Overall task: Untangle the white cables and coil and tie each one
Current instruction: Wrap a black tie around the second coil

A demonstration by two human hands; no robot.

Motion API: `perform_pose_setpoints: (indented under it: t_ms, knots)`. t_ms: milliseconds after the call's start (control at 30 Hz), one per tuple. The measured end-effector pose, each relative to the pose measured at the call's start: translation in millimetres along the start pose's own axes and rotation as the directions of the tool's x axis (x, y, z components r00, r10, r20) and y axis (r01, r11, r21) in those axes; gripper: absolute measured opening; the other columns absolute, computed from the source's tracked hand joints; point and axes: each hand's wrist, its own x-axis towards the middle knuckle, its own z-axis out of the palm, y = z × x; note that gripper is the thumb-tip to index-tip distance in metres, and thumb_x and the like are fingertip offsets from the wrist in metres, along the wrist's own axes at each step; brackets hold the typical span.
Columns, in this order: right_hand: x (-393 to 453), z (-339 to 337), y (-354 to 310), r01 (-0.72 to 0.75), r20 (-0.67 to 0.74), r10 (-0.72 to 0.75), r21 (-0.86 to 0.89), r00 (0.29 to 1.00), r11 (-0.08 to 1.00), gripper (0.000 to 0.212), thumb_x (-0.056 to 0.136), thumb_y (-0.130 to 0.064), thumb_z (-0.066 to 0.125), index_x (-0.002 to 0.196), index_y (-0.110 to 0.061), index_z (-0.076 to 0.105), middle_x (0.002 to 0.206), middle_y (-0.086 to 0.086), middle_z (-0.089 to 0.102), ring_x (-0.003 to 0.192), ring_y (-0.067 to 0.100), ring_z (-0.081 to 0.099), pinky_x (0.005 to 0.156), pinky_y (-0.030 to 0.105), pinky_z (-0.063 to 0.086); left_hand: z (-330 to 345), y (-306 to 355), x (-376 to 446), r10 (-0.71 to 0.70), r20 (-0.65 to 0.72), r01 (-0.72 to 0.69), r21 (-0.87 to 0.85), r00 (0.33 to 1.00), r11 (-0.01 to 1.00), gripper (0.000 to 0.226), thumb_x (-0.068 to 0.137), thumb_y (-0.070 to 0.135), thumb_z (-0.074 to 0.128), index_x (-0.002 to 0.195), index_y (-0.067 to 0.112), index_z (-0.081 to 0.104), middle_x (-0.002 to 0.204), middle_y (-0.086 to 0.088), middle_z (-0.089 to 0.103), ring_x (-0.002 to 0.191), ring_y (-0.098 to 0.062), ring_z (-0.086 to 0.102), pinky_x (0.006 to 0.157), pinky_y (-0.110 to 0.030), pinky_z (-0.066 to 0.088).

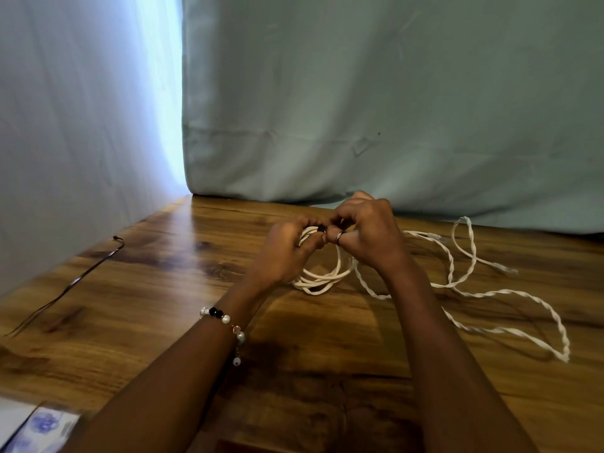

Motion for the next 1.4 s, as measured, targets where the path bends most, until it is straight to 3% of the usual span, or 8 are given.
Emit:
perform_pose_setpoints:
  t_ms: [367,500,667,800,900,1000,1233,1400]
  knots:
    - [-0.9,-5.7,2.8,-0.094,0.076,0.089,0.073,0.993,0.993,0.013,0.078,-0.009,0.076,0.091,-0.011,0.075,0.083,-0.005,0.063,0.084,0.015,0.054,0.073,0.033,0.048,4.7,3.7,-0.8,-0.039,-0.045,0.037,-0.041,0.998,0.998,0.022,0.089,0.014,0.066,0.111,0.012,0.066,0.083,0.013,0.064,0.065,0.013,0.059,0.056,-0.003,0.039]
    - [-2.3,-6.3,3.0,-0.154,0.053,0.148,0.142,0.988,0.978,0.012,0.079,-0.004,0.074,0.090,-0.008,0.074,0.090,0.005,0.070,0.084,0.021,0.064,0.079,0.040,0.054,6.6,2.8,0.0,-0.064,-0.050,0.061,-0.067,0.997,0.996,0.024,0.088,0.018,0.068,0.112,0.015,0.066,0.087,0.007,0.069,0.074,0.005,0.064,0.059,-0.009,0.043]
    - [-3.8,-9.3,1.5,-0.172,0.035,0.168,0.144,0.985,0.975,0.010,0.080,-0.003,0.072,0.088,-0.009,0.074,0.087,0.005,0.072,0.080,0.017,0.065,0.076,0.034,0.056,4.6,3.6,-0.1,-0.068,-0.087,0.063,-0.060,0.994,0.996,0.025,0.087,0.019,0.069,0.111,0.014,0.067,0.091,0.002,0.071,0.080,-0.007,0.067,0.062,-0.014,0.046]
    - [-4.6,-10.6,2.0,-0.122,0.015,0.121,0.082,0.993,0.989,0.011,0.080,0.001,0.070,0.088,-0.007,0.073,0.085,0.007,0.070,0.076,0.015,0.061,0.071,0.030,0.053,3.3,3.6,0.1,-0.050,-0.106,0.047,-0.030,0.993,0.998,0.026,0.087,0.019,0.069,0.111,0.012,0.067,0.095,0.001,0.072,0.081,-0.005,0.067,0.067,-0.017,0.051]
    - [-3.3,-9.5,3.6,-0.045,0.025,0.045,-0.003,0.999,0.999,0.013,0.077,0.004,0.068,0.088,-0.003,0.071,0.082,0.011,0.069,0.072,0.023,0.062,0.066,0.038,0.054,4.9,3.6,0.1,-0.039,-0.119,0.038,-0.009,0.992,0.999,0.027,0.086,0.020,0.069,0.111,0.010,0.067,0.097,-0.001,0.072,0.084,-0.010,0.069,0.074,-0.026,0.054]
    - [-1.6,-9.6,2.5,0.005,0.064,-0.001,-0.072,0.998,0.997,0.016,0.075,0.006,0.066,0.088,-0.002,0.069,0.081,0.013,0.068,0.072,0.027,0.061,0.064,0.040,0.053,5.1,3.6,0.4,-0.041,-0.138,0.041,-0.001,0.990,0.999,0.027,0.087,0.020,0.069,0.111,0.010,0.067,0.096,0.000,0.072,0.085,-0.010,0.068,0.074,-0.022,0.052]
    - [-0.5,-9.4,-2.8,-0.002,0.124,0.018,-0.133,0.992,0.991,0.019,0.077,0.002,0.064,0.094,-0.004,0.068,0.089,0.012,0.067,0.078,0.025,0.059,0.068,0.037,0.052,5.7,3.2,1.0,-0.071,-0.139,0.070,-0.009,0.988,0.997,0.026,0.087,0.020,0.069,0.111,0.010,0.067,0.098,-0.001,0.072,0.085,-0.009,0.068,0.076,-0.027,0.055]
    - [1.2,-5.7,-9.8,0.028,0.169,0.000,-0.164,0.986,0.986,0.019,0.072,0.005,0.059,0.089,-0.001,0.066,0.086,0.015,0.065,0.077,0.031,0.058,0.064,0.030,0.042,4.7,5.7,-0.9,-0.040,-0.148,0.042,0.009,0.988,0.999,0.025,0.086,0.013,0.068,0.110,0.009,0.068,0.099,-0.001,0.072,0.088,-0.007,0.065,0.072,-0.015,0.048]
